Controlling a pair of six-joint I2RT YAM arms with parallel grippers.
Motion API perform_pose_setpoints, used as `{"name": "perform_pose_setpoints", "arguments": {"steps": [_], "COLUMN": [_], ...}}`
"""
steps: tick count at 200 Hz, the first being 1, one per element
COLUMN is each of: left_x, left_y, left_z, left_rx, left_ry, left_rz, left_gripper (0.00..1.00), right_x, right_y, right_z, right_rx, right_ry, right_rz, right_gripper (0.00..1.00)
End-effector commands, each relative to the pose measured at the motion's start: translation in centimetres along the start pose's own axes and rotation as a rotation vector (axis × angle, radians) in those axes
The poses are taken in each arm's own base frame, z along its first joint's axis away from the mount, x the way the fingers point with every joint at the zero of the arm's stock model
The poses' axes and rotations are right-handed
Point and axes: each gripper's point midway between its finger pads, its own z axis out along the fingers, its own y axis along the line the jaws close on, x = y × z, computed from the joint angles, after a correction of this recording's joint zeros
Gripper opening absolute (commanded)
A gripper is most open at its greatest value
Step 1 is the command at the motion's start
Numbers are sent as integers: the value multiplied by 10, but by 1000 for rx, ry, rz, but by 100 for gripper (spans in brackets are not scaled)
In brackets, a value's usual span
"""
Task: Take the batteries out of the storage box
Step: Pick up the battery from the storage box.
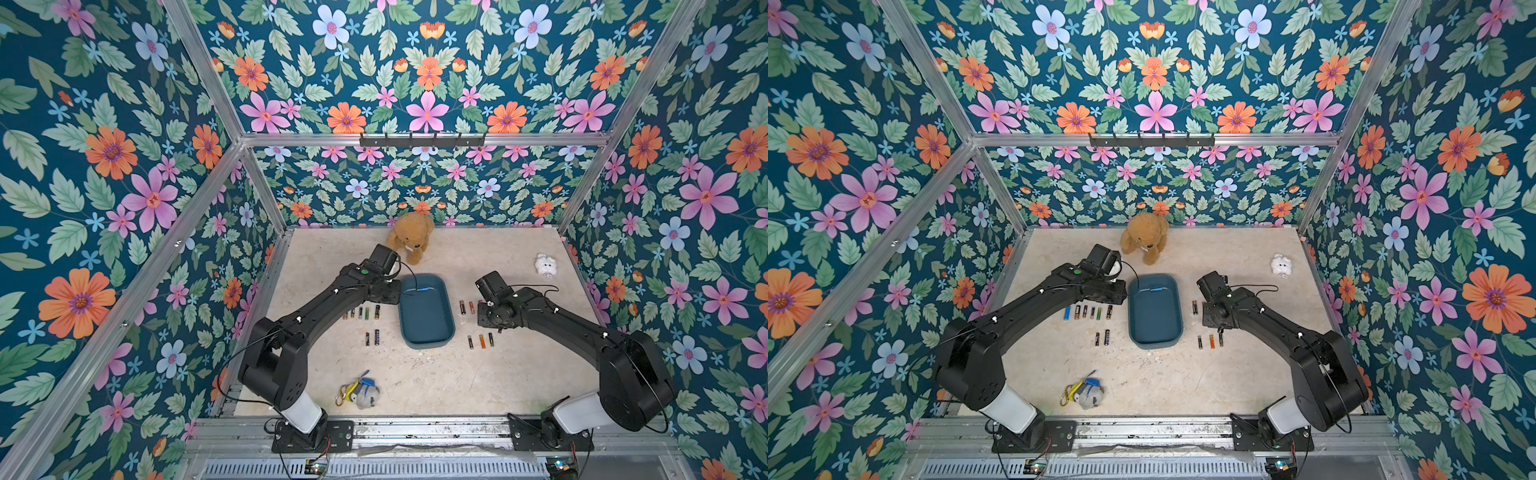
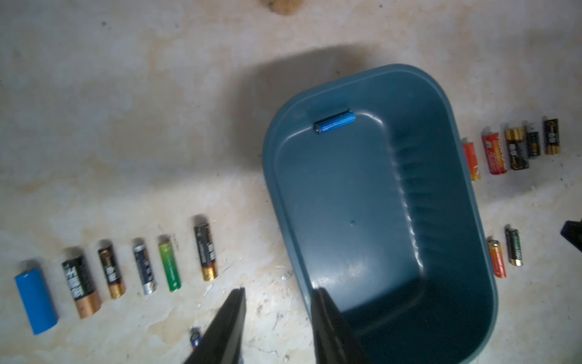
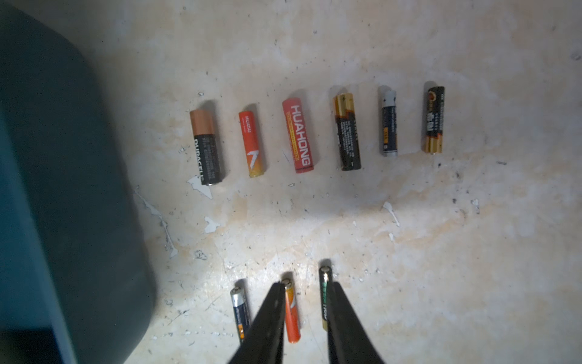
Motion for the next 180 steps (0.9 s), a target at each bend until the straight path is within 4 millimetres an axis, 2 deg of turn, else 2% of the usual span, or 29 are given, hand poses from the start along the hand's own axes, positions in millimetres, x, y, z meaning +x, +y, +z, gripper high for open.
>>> {"name": "perform_pose_setpoints", "arguments": {"steps": [1,30,95,180], "left_x": [-14,-26,-35,-44], "left_y": [-22,-39,-55,-56], "left_z": [7,22,61,95], "left_rx": [63,100,125,68], "left_ry": [-30,-52,-37,-85], "left_rz": [89,138,192,266], "left_gripper": [42,43,44,44], "right_x": [-7,-13,-13,-19], "right_y": [2,4,2,-13], "right_z": [-6,-10,-5,0], "right_rx": [-18,-30,-31,-38], "right_ry": [-17,-29,-16,-26], "right_rz": [33,48,41,76], "right_gripper": [28,29,29,29]}}
